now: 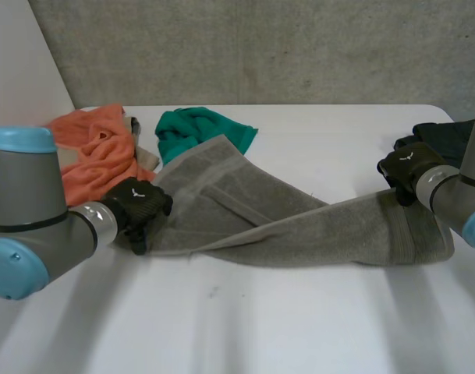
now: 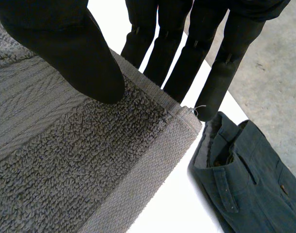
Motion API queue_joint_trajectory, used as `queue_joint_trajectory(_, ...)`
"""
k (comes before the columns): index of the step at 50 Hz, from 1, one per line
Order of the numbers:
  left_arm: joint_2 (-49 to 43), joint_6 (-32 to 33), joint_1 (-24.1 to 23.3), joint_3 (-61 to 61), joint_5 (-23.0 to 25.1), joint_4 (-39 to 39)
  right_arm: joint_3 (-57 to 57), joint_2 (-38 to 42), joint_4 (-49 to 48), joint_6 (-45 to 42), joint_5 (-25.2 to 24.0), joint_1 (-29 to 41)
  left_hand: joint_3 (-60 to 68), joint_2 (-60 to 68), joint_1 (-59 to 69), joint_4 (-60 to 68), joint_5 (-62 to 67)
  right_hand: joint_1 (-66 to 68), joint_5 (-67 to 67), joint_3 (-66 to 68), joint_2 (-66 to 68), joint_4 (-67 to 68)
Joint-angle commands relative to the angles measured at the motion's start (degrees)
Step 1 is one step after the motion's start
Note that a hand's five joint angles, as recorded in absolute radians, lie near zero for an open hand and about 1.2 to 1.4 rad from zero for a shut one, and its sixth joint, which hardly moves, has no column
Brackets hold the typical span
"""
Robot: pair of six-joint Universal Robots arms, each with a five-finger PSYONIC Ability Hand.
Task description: Fold the laundry.
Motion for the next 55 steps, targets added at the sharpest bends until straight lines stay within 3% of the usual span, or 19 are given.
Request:
queue_joint_trajectory(1, -3.18, 0.88, -1.65, 1.15, -0.59, 2.2, -0.12, 1.02, -0.28, 1.36, 0.86, 0.78, 4.21, 4.3, 4.24, 4.01, 3.81, 16.68, 11.99, 12.41, 12.69, 11.73)
queue_joint_trajectory(10, -7.05, 2.64, -3.77, 3.79, -3.13, 3.87, -1.34, 2.16, -0.55, 1.63, 1.12, 0.43, 5.38, 5.48, 5.41, 5.18, 4.98, 16.68, 11.99, 12.41, 12.69, 11.73)
queue_joint_trajectory(14, -8.98, 3.78, -4.38, 4.94, -4.1, 3.79, -1.96, 2.69, -0.55, 1.89, 2.0, -0.01, 11.76, 11.85, 11.79, 11.56, 11.36, 16.68, 11.99, 12.41, 12.69, 11.73)
queue_joint_trajectory(17, -9.69, 4.83, -4.56, 5.38, -4.89, 3.7, -2.4, 2.78, -0.2, 2.15, 2.26, -0.45, 27.38, 27.47, 27.41, 27.18, 26.98, 16.68, 11.99, 12.41, 12.69, 11.73)
queue_joint_trajectory(19, -9.34, 5.28, -4.56, 5.46, -4.98, 3.61, -2.57, 2.52, 0.15, 2.24, 2.18, -0.71, 52.39, 52.48, 52.41, 52.18, 51.98, 16.68, 11.99, 12.41, 12.69, 11.73)
queue_joint_trajectory(24, -3.64, 4.4, -4.12, 3.8, -5.25, 2.82, -1.35, 0.24, 4.71, 1.19, 0.95, -0.36, 53.98, 54.08, 54.01, 53.78, 53.58, 16.68, 11.99, 12.41, 12.69, 11.73)
queue_joint_trajectory(29, 5.06, 1.42, -4.56, 1.6, -5.34, 2.82, 0.59, -1.79, 15.95, -8.37, -1.86, 0.16, 53.98, 54.08, 54.01, 53.78, 53.58, 16.68, 11.99, 12.41, 12.69, 11.73)
queue_joint_trajectory(33, 2.36, 1.84, -4.74, 5.44, -6.21, 2.99, -1.85, -1.88, 21.6, -18.56, -2.04, 1.13, 53.98, 54.08, 54.01, 53.78, 53.58, 16.68, 11.99, 12.41, 12.69, 11.73)
queue_joint_trajectory(36, -0.45, 3.42, -4.47, 12.12, -7.09, 2.56, -6.34, -0.65, 17.49, -16.49, -1.08, 2.01, 53.98, 54.08, 54.01, 53.78, 53.58, 16.68, 11.99, 12.41, 12.69, 11.73)
queue_joint_trajectory(40, -3.01, 3.61, -4.65, 27.14, -9.2, 0.98, -15.92, 0.14, 5.63, -5.43, 0.85, 3.41, 53.98, 54.08, 54.01, 53.78, 53.58, 16.68, 11.99, 12.41, 12.69, 11.73)
queue_joint_trajectory(45, 0.4, -4.8, -5.26, 45.33, -10.34, 4.9, -23.4, -2.83, -12.1, 8.62, 2.26, 4.03, 53.98, 54.08, 54.01, 53.78, 53.58, 16.68, 11.99, 12.41, 12.69, 11.73)
queue_joint_trajectory(50, 3.49, -11.42, -5.44, 49.5, -10.17, 14.32, -22.44, -7.24, -27.33, 15.77, 2.44, 4.03, 53.98, 54.08, 54.01, 53.78, 53.58, 16.68, 11.99, 12.41, 12.69, 11.73)
queue_joint_trajectory(55, 4.28, -11.25, -5.7, 46.26, -10.25, 14.78, -20.86, -8.38, -27.72, 15.52, 1.48, 4.3, 53.98, 54.08, 54.01, 53.78, 53.58, 16.68, 11.99, 12.41, 12.69, 11.73)
